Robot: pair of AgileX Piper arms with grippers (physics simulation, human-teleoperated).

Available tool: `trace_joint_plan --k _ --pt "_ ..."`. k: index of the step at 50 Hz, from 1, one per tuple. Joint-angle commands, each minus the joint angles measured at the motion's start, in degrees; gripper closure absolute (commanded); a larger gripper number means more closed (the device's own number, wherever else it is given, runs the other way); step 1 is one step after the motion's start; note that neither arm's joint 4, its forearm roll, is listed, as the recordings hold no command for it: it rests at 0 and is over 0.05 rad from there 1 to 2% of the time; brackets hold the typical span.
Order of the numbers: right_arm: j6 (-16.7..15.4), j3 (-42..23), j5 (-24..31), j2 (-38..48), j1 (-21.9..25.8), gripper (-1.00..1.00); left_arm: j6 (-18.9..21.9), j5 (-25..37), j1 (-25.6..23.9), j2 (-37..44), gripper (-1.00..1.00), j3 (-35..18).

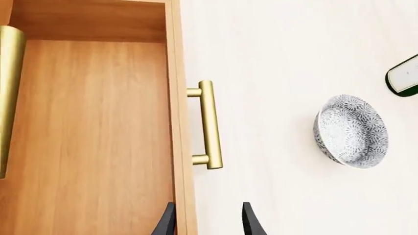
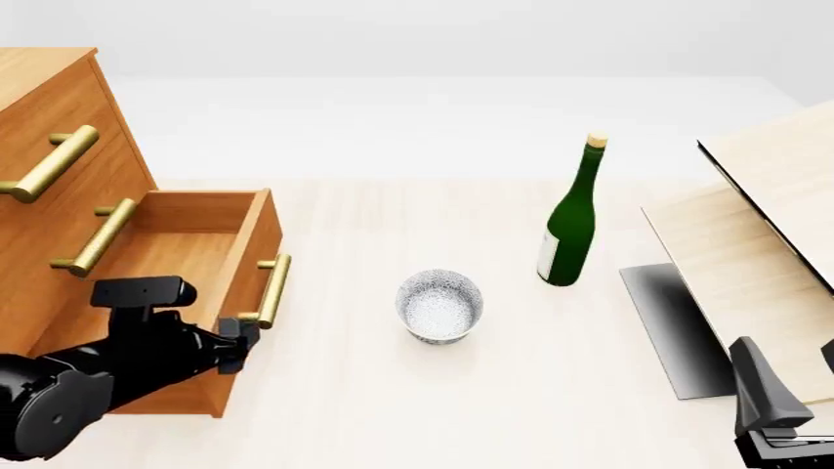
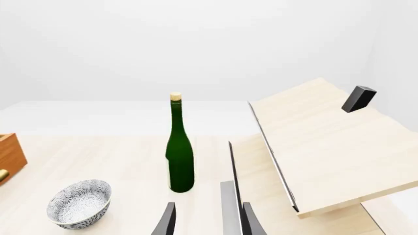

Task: Put the bowl in the bottom drawer of the cabinet and close it.

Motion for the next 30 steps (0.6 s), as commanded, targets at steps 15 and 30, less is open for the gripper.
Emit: trace_joint_plan --k 15,30 --pt "0.0 0.0 0.0 0.0 0.0 -1.0 -0.3 -1.0 -3.4 3.1 -1.0 -1.6" --pt "0.0 0.0 0.0 0.0 0.0 -1.0 0.4 -0.1 -5.4 2.6 -1.0 -2.8"
